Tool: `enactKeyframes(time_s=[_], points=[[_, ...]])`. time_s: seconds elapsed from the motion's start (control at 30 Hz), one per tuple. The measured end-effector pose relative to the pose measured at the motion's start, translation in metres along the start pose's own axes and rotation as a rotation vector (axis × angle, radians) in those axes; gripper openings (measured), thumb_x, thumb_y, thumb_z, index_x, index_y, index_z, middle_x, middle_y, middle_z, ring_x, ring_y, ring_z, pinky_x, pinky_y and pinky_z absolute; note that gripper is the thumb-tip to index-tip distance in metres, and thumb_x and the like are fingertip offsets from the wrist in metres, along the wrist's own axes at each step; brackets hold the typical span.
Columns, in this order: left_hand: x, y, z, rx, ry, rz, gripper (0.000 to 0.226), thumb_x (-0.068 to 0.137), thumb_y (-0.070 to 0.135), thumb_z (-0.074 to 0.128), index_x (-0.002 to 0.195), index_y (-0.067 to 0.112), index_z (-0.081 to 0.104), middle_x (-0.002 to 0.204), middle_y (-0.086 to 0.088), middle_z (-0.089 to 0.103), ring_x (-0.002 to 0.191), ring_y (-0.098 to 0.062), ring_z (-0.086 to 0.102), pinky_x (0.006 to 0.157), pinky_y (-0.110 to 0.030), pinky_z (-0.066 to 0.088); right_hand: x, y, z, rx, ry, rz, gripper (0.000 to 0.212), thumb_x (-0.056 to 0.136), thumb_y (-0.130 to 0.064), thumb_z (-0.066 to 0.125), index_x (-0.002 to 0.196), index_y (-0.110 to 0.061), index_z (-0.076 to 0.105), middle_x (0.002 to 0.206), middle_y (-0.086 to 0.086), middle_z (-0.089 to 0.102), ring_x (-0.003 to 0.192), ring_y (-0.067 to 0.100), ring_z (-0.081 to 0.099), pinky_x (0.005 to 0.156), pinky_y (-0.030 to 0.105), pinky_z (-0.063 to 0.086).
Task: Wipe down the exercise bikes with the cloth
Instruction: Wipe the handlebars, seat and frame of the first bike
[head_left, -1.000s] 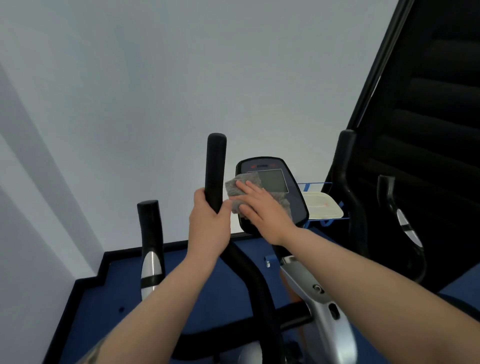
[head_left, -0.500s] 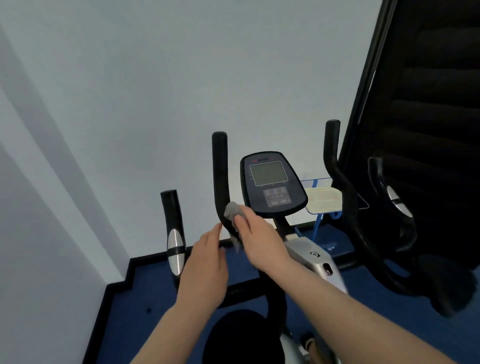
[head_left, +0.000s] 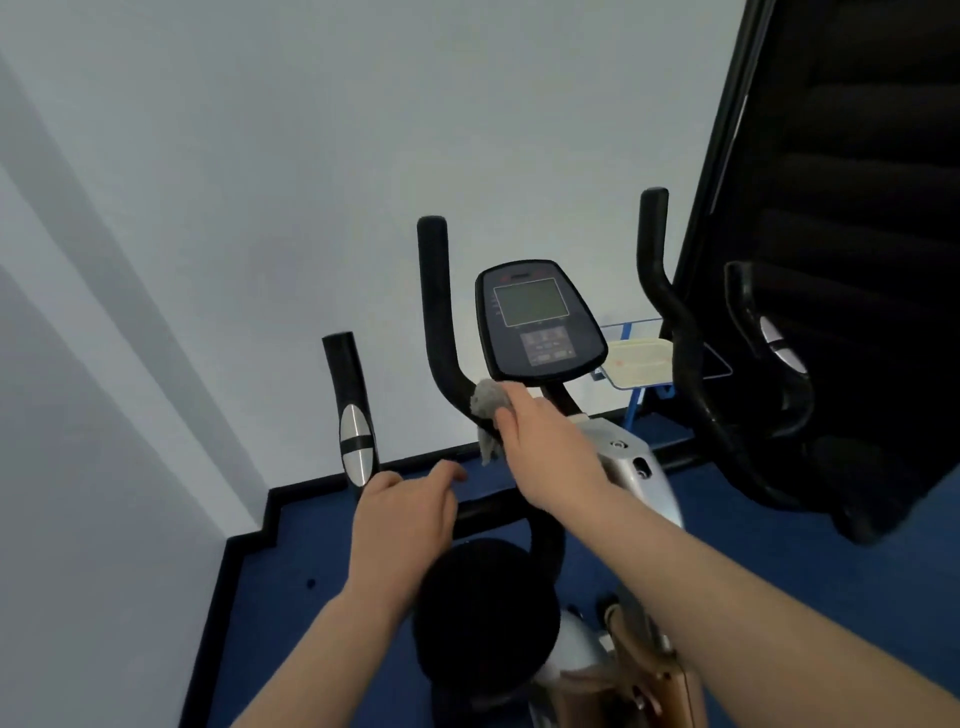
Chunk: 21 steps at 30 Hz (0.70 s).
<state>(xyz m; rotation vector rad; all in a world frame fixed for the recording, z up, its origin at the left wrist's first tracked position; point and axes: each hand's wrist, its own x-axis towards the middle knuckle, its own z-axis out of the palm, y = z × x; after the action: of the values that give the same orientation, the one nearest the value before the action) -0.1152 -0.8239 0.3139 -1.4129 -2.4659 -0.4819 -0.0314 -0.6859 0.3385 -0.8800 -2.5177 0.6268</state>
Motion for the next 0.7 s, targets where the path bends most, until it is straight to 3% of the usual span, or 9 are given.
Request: enactKeyframes(time_s=[0.1, 0.2, 0.27, 0.37, 0.47, 0.53, 0.63, 0.7], points=[[-0.002, -0.009, 0.005, -0.055, -0.056, -0.019, 0.029, 0.100, 0.024, 0.042, 0.121, 0.032, 0.061, 0.059, 0.006, 0.056, 0.066, -0.020, 0.049, 0.084, -0.024, 0.034, -0.002, -0.008, 0.000, 0.200, 0.022, 0.047, 0.035, 0.106, -0.030, 0.030, 0.138, -0.022, 0.041, 0.120, 0.009, 0.060, 0.107, 0.031, 0.058, 0.090, 0.045, 0.046], [-0.004, -0.012, 0.003, -0.135, -0.076, -0.038, 0.031, 0.102, 0.031, 0.039, 0.121, 0.039, 0.061, 0.061, 0.010, 0.055, 0.073, -0.016, 0.044, 0.084, -0.029, 0.040, -0.032, 0.005, -0.005, 0.264, 0.046, 0.031, 0.038, 0.104, -0.028, 0.036, 0.143, -0.027, 0.039, 0.126, 0.004, 0.059, 0.111, 0.023, 0.057, 0.094, 0.041, 0.046], [-0.004, -0.012, 0.001, -0.166, -0.068, -0.032, 0.029, 0.102, 0.032, 0.040, 0.119, 0.040, 0.062, 0.059, 0.012, 0.053, 0.073, -0.015, 0.043, 0.077, -0.027, 0.036, -0.044, 0.012, -0.014, 0.288, 0.021, 0.011, 0.037, 0.104, -0.027, 0.039, 0.140, -0.029, 0.042, 0.125, -0.001, 0.058, 0.109, 0.017, 0.056, 0.090, 0.034, 0.045], [-0.004, -0.012, -0.001, -0.202, -0.082, -0.038, 0.027, 0.102, 0.031, 0.043, 0.115, 0.041, 0.065, 0.053, 0.013, 0.051, 0.073, -0.014, 0.044, 0.072, -0.024, 0.028, -0.037, 0.018, -0.031, 0.141, 0.038, -0.014, 0.023, 0.103, -0.032, 0.039, 0.123, -0.030, 0.048, 0.109, -0.003, 0.060, 0.091, 0.019, 0.056, 0.073, 0.032, 0.040], [-0.003, -0.013, -0.002, -0.239, -0.113, -0.049, 0.026, 0.102, 0.036, 0.043, 0.113, 0.040, 0.066, 0.055, 0.013, 0.054, 0.076, -0.015, 0.051, 0.082, -0.024, 0.034, -0.041, 0.023, -0.041, -0.001, 0.125, -0.050, 0.032, 0.101, -0.037, 0.038, 0.132, -0.030, 0.047, 0.123, -0.008, 0.055, 0.100, 0.018, 0.057, 0.082, 0.036, 0.046], [-0.002, -0.011, -0.004, -0.216, -0.119, -0.033, 0.028, 0.103, 0.042, 0.039, 0.111, 0.038, 0.065, 0.063, 0.011, 0.061, 0.073, -0.014, 0.055, 0.088, -0.024, 0.035, -0.053, 0.023, -0.030, 0.040, 0.078, -0.037, 0.036, 0.100, -0.041, 0.040, 0.134, -0.028, 0.044, 0.126, -0.008, 0.055, 0.108, 0.016, 0.055, 0.088, 0.035, 0.046], [0.001, -0.011, -0.005, -0.173, -0.150, -0.022, 0.036, 0.102, 0.049, 0.032, 0.102, 0.035, 0.065, 0.069, 0.009, 0.065, 0.070, -0.012, 0.053, 0.087, -0.025, 0.032, -0.074, 0.017, -0.006, 0.154, 0.157, 0.029, 0.026, 0.096, -0.051, 0.038, 0.116, -0.035, 0.042, 0.104, -0.013, 0.057, 0.099, 0.011, 0.055, 0.078, 0.030, 0.042], [0.000, -0.010, -0.007, -0.161, -0.147, -0.007, 0.040, 0.102, 0.049, 0.031, 0.092, 0.032, 0.065, 0.060, 0.009, 0.058, 0.061, -0.007, 0.046, 0.081, -0.025, 0.028, -0.068, 0.014, 0.001, 0.172, 0.210, 0.064, 0.023, 0.093, -0.055, 0.033, 0.108, -0.037, 0.037, 0.098, -0.011, 0.058, 0.093, 0.013, 0.057, 0.073, 0.032, 0.041]])
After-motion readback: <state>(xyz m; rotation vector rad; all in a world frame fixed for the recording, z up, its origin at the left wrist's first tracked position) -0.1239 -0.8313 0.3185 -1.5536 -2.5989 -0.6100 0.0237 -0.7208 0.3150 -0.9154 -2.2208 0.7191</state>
